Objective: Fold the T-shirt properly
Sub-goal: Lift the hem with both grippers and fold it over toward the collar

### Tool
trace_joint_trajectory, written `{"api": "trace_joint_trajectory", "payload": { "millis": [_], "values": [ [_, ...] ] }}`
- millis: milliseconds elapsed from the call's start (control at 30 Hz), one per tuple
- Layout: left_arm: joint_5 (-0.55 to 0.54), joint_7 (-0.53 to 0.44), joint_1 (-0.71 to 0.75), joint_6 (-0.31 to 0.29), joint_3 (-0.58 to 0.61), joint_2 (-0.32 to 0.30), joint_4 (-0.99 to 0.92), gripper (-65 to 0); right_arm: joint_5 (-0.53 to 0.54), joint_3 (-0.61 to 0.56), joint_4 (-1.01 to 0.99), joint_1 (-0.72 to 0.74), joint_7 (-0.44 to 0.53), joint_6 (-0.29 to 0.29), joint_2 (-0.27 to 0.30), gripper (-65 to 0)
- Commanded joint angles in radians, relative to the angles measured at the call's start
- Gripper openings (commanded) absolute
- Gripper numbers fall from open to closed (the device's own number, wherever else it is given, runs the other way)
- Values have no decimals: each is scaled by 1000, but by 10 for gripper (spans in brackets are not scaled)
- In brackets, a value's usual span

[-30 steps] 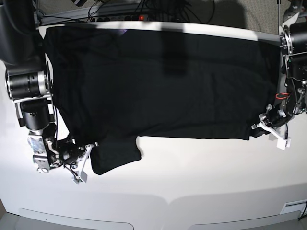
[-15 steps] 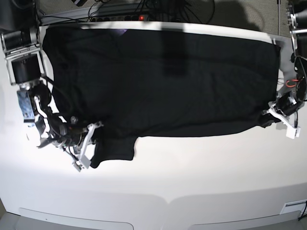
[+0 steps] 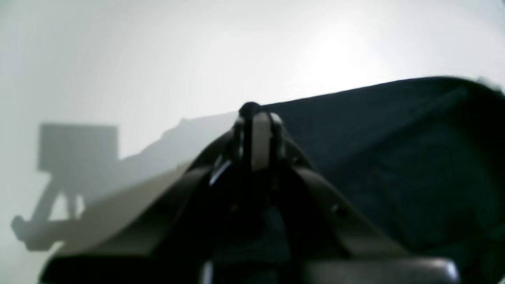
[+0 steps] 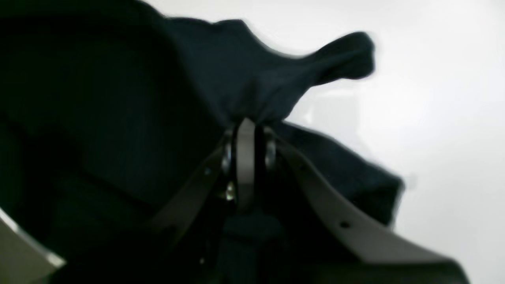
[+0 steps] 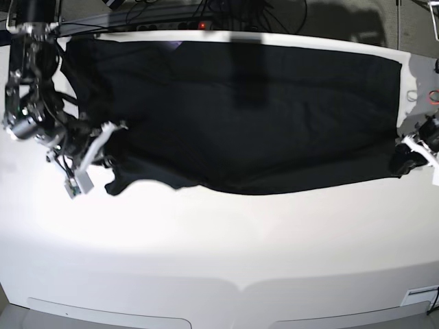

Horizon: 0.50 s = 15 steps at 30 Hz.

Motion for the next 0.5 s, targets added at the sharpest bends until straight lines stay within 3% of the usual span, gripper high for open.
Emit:
{"api": "trace_joint_trajectory", "payload": {
  "millis": [0,333,467],
  "values": [
    [-22,-13,8,-4,-32,-23,35,-650,14,29,42,-14,18,2,2,-650],
    [-24,-2,225,-18,-179,-23,195,-650,64,256,224,-290,16,5,-95,-650],
    [-23,-3,295,-35,-199,-23,209,-650,63,311,233,-367,19,58,-122,-650]
  ]
}}
